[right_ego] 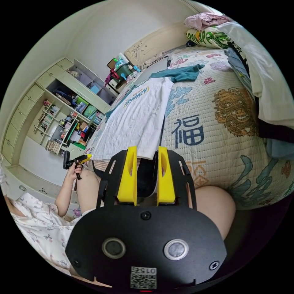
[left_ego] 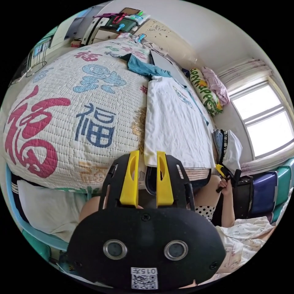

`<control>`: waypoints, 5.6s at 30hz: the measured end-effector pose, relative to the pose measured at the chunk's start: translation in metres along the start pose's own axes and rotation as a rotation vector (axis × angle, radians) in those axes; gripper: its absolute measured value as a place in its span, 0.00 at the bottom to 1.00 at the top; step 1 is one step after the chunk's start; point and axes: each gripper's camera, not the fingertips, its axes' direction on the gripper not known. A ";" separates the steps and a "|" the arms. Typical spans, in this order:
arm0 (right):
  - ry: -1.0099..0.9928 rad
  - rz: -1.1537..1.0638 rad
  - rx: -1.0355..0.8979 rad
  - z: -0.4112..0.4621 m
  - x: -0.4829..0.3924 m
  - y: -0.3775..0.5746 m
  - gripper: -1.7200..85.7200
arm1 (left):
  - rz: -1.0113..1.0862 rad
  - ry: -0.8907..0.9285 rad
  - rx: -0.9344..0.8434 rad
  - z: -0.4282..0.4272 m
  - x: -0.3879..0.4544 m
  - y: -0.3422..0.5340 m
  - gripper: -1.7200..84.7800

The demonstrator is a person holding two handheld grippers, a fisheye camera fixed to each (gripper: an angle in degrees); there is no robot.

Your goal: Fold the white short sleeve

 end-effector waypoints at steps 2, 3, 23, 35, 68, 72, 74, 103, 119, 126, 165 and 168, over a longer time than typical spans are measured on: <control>-0.020 0.001 0.000 0.002 -0.003 0.005 0.14 | 0.023 0.049 -0.016 -0.007 0.002 -0.005 0.03; -0.028 -0.017 -0.005 0.004 -0.008 0.009 0.14 | 0.014 0.065 0.008 -0.016 -0.001 -0.004 0.03; 0.431 -0.341 -0.046 0.113 -0.153 0.067 0.04 | -0.036 0.110 0.127 -0.085 -0.006 -0.022 0.01; 0.821 -0.435 -0.071 0.093 -0.186 0.052 0.09 | -0.047 0.138 0.129 -0.096 0.007 -0.040 0.01; 0.352 0.045 -0.362 0.106 -0.039 -0.146 0.02 | 0.017 -0.023 -0.038 -0.055 0.108 -0.112 0.01; 0.380 0.031 -0.366 0.123 -0.041 -0.152 0.02 | 0.060 -0.117 -0.075 -0.041 0.135 -0.123 0.01; 0.390 0.026 -0.367 0.129 -0.042 -0.155 0.02 | 0.059 -0.128 -0.078 -0.037 0.144 -0.128 0.01; 0.469 0.020 -0.384 0.161 -0.039 -0.174 0.02 | 0.115 -0.324 -0.105 -0.022 0.228 -0.155 0.01; 0.218 0.164 -0.294 0.063 0.002 -0.133 0.02 | 0.051 -0.146 -0.073 -0.073 0.177 -0.136 0.02; -0.030 0.299 -0.146 -0.007 0.040 -0.067 0.02 | -0.019 0.165 0.122 -0.132 0.116 -0.101 0.01; -0.308 -0.713 1.806 -0.289 -0.527 0.719 0.01 | 0.146 0.289 0.544 -0.221 0.122 0.009 0.01; -0.349 -0.698 1.798 -0.287 -0.525 0.734 0.01 | 0.137 0.302 0.547 -0.221 0.118 0.009 0.01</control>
